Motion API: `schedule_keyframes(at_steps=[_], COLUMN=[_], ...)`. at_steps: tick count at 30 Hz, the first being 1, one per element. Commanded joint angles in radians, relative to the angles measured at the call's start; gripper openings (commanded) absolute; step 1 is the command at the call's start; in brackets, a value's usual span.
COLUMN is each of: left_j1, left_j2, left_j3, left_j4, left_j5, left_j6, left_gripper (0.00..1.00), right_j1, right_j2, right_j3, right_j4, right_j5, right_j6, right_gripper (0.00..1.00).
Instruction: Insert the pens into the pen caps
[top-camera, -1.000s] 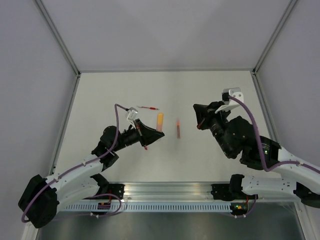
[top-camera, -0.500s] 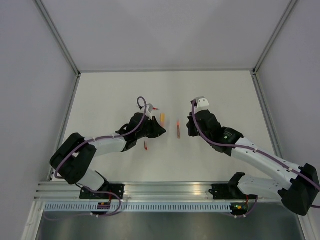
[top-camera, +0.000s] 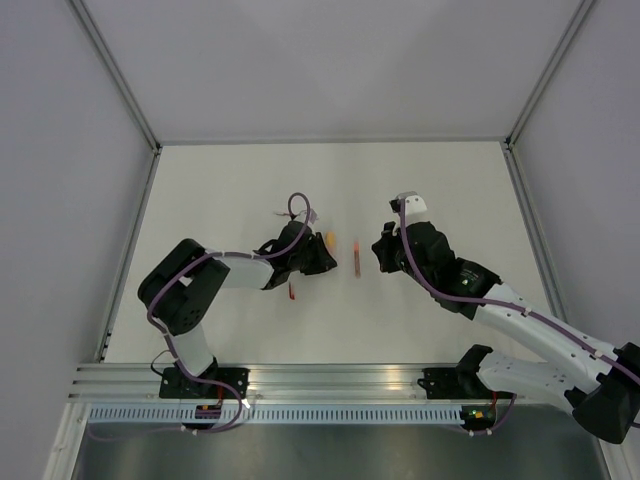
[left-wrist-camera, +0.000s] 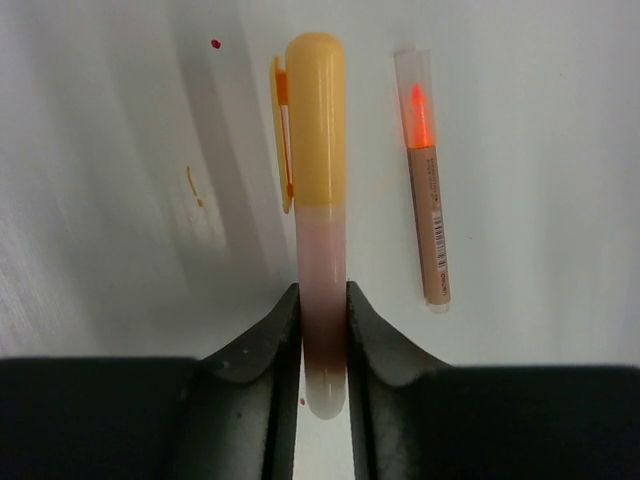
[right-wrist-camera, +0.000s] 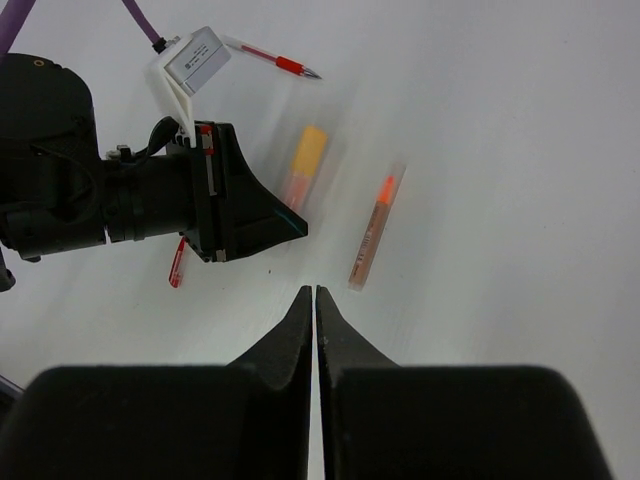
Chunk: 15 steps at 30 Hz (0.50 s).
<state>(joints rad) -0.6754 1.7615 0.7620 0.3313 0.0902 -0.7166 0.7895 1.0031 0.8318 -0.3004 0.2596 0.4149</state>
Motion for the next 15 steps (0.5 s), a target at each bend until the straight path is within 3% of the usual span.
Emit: schedule_keyframes(at_steps=[1, 2, 15], left_j1=[0.0, 0.0, 0.0], left_j2=[0.03, 0.033, -0.057], left_j3=[0.036, 0.034, 0.033], left_j4=[-0.021, -0.02, -0.109], left_j5=[0.031, 0.042, 0.063], left_j6=[-0.046, -0.05, -0.084], left_gripper=[0.3, 0.36, 0.45], right_j1=[-0.004, -0.001, -0.003], right_j2=[-0.008, -0.011, -0.04], right_j3=[-0.002, 0.0, -0.017], right_j4=[0.014, 0.011, 0.015], right_j5=[0.001, 0.001, -0.002], right_j6=[0.002, 0.004, 0.002], right_gripper=[0.04, 0.04, 0.05])
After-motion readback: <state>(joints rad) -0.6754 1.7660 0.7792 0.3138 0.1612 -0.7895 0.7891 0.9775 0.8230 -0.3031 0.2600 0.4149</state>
